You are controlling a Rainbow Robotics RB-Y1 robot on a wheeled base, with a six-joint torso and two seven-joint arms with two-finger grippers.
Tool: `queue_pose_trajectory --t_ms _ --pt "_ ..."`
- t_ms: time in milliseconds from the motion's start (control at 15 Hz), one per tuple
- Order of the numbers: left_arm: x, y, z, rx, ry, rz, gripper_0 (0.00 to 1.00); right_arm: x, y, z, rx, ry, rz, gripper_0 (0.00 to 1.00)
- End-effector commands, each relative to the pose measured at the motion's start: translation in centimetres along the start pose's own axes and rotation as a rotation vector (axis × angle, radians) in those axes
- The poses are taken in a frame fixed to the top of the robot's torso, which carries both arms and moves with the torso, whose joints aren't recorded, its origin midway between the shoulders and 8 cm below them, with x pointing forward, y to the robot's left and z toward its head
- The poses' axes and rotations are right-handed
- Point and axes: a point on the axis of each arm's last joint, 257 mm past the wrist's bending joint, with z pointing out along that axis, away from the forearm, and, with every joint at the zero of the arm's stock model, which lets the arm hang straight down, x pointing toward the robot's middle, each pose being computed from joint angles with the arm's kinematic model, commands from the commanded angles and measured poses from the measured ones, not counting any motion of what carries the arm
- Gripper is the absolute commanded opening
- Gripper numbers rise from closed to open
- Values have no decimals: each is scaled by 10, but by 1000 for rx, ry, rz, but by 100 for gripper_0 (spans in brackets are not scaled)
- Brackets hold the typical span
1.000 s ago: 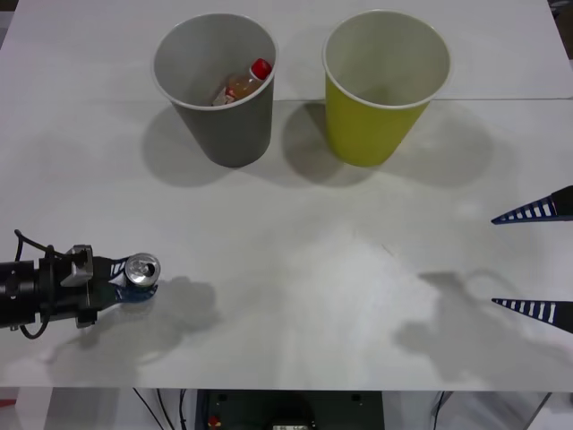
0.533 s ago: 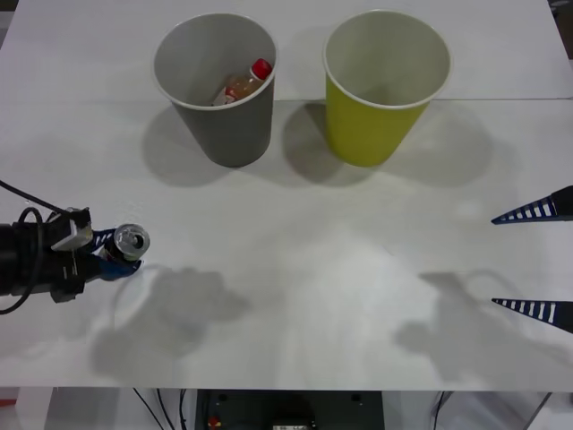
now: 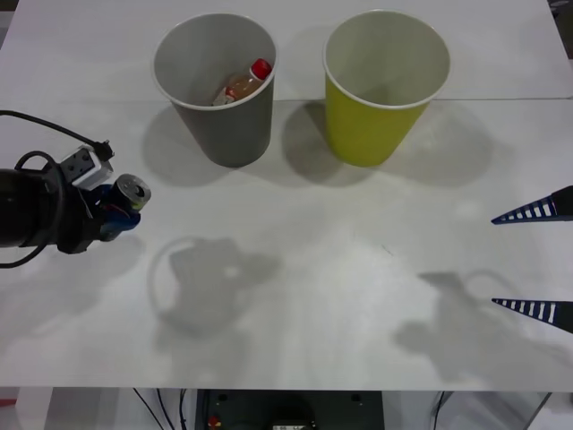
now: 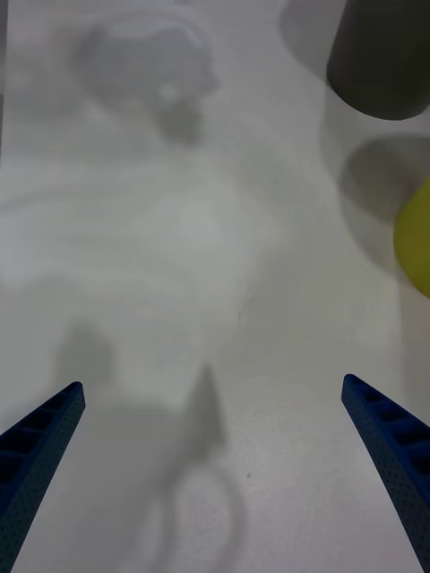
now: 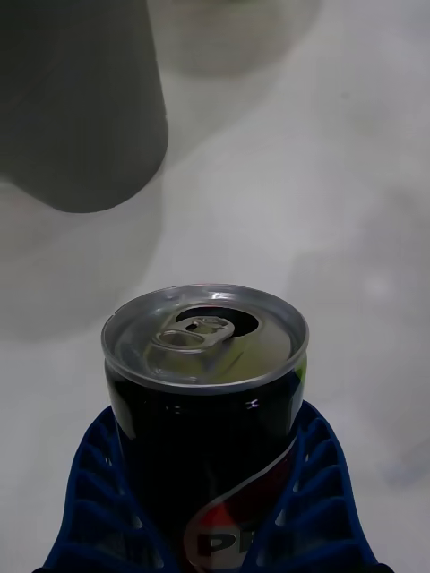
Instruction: Put the can into the green bin and the plastic bottle into the gray bin
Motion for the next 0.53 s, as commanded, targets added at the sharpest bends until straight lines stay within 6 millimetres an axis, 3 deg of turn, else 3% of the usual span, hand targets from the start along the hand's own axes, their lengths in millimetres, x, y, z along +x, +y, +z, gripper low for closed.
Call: queue_pose_trajectory --t_ms 67,267,533 --pt "-24 1 -4 34 60 15 0 0 0 0 0 0 0 100" --pt "-66 -7 -13 77 108 63 0 0 0 0 0 0 0 100" --pt "-175 -16 -3 82 6 128 0 0 0 0 0 0 0 100"
